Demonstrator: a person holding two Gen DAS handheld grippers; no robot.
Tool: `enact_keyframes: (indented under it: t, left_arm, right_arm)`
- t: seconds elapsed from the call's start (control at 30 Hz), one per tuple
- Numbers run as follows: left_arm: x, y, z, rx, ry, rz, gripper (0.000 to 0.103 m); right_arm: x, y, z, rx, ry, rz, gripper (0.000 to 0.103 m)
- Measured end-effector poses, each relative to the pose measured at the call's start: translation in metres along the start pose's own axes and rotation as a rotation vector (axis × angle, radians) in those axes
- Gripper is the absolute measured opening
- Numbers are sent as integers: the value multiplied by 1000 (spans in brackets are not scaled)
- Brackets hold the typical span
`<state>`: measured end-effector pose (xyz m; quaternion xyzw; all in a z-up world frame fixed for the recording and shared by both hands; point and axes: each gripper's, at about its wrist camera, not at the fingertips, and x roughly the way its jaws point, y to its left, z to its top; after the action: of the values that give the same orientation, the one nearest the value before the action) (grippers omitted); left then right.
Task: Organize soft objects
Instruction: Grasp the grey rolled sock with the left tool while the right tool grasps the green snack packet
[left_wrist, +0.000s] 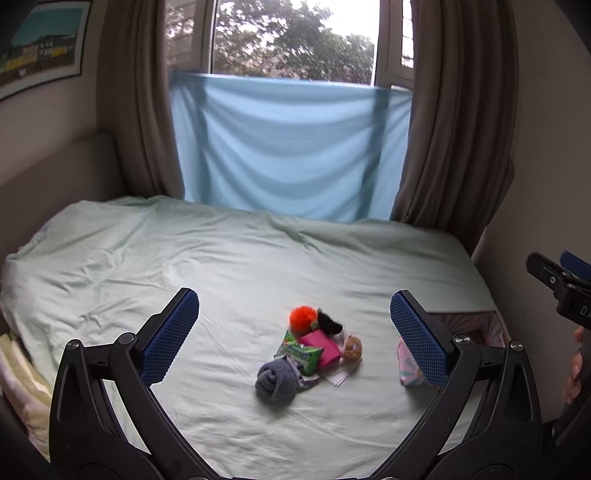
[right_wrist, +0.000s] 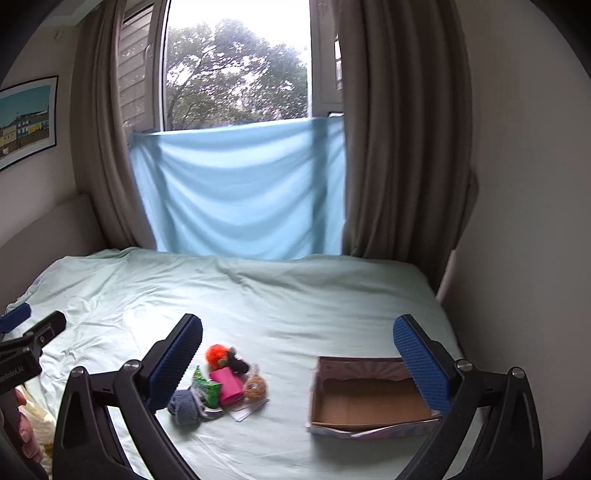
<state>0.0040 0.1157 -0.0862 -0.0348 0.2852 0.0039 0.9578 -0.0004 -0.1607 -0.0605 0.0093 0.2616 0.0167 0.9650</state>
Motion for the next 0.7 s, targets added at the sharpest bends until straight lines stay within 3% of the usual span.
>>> enact_keyframes:
  t: [0.27,0.7]
  left_arm:
    - [85,48,-61,74,160,-113,103]
    - [250,59,-170,203,312,-233,103]
  right_arm:
    - [84,66,-41,-68,101,81,103]
    - [247,127,-148,-209,280,205,95]
